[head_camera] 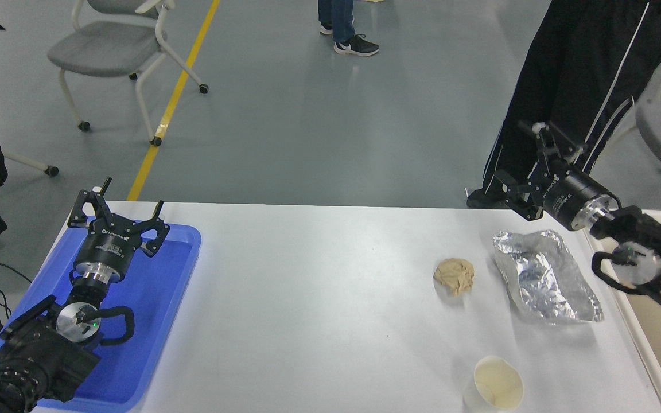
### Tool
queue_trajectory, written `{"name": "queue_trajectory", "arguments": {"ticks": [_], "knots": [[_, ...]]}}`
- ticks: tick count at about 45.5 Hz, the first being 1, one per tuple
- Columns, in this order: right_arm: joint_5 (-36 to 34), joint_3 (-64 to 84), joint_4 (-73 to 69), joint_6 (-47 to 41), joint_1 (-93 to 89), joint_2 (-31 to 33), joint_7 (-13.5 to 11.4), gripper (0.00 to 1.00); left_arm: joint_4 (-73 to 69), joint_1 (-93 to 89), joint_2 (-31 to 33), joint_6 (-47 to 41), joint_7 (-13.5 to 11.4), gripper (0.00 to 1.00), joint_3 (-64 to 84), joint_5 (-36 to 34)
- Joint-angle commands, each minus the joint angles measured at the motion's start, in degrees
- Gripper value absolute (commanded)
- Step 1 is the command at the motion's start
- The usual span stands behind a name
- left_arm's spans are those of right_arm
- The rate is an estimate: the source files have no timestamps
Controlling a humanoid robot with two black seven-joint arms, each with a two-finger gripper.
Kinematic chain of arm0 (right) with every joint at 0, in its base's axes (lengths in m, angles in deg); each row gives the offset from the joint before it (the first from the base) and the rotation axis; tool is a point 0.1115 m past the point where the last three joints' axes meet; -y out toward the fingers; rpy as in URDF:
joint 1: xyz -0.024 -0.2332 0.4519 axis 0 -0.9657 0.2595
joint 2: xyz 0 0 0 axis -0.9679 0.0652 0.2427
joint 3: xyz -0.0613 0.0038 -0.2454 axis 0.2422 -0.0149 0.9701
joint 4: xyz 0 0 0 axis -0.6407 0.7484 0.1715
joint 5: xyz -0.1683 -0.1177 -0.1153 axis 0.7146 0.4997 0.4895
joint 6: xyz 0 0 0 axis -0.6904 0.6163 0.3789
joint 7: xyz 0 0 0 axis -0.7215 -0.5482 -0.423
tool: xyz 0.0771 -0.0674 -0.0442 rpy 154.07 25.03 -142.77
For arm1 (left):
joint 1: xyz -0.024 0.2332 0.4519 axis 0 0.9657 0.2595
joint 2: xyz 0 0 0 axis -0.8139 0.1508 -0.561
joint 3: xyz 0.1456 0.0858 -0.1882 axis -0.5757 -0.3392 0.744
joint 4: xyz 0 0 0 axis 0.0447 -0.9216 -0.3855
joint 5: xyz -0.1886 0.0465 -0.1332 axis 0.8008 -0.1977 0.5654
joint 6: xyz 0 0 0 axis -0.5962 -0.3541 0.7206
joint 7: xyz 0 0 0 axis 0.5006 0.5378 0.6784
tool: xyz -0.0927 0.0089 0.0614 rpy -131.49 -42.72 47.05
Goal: Pick up paper cup place in dustbin
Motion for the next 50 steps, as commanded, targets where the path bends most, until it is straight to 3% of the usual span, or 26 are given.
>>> {"name": "queue_trajectory", "arguments": {"ticks": [1, 11, 15, 22, 30, 41, 50], "knots": [[16.58, 7.84, -19.81, -5.14, 9.93, 17.92, -13.14, 1.0, -0.06, -0.09, 0.1, 0.0, -0.03, 1.0, 0.0, -0.03], [22.04, 11.19, -30.72, -16.82, 15.48, 28.65, -25.54, 1.0, -0.06, -0.09, 0.1, 0.0, 0.06, 1.0, 0.0, -0.03], [25.37, 11.19, -31.87, -23.76, 15.48, 32.52, -27.3, 1.0, 0.11, -0.09, 0.1, 0.0, -0.03, 1.0, 0.0, -0.03], [29.16, 8.82, -31.52, -26.41, 15.92, 38.76, -27.48, 1.0, -0.06, -0.09, 0.1, 0.0, 0.06, 1.0, 0.0, -0.03], [31.8, 2.4, -30.11, -26.41, 15.92, 40.08, -27.84, 1.0, -0.06, -0.09, 0.01, 0.0, -0.03, 1.0, 0.0, 0.06], [30.84, -2.07, -23.88, -26.41, 16.09, 38.95, -27.75, 1.0, 0.11, -0.09, 0.01, 0.0, 0.06, 1.0, 0.0, 0.06], [30.92, -5.6, -19.05, -26.41, 17.5, 33.85, -28.19, 1.0, -0.06, 0.0, -0.16, 0.0, -0.12, 1.0, 0.0, 0.06]]}}
